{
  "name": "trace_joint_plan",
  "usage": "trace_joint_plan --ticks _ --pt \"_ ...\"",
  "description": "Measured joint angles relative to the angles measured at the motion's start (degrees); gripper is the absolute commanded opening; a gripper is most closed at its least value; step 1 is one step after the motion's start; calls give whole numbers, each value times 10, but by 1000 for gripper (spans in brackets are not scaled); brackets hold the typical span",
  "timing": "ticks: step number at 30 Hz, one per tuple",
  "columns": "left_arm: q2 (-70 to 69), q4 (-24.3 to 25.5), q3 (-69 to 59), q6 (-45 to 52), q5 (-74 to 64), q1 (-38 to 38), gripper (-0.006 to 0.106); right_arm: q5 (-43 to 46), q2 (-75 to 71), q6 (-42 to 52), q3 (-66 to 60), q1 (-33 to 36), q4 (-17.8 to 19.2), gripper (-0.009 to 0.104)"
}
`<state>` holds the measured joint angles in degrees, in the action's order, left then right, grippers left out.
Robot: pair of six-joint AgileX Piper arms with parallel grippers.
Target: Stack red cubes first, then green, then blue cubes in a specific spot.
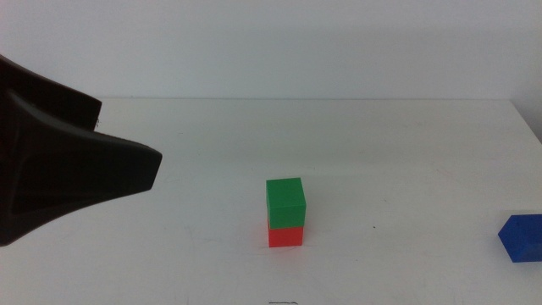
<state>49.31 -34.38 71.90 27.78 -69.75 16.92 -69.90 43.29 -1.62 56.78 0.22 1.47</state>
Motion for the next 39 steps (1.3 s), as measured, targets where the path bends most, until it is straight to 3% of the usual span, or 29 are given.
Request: trace_joint_plan --ticks 7,18,39 --pt "0 0 0 0 0 0 92 -17 151 0 100 0 -2 87" --pt "0 0 0 0 0 0 92 -15 296 9 109 0 -2 87" --pt "0 0 0 0 0 0 92 -13 334 10 109 -51 -2 87"
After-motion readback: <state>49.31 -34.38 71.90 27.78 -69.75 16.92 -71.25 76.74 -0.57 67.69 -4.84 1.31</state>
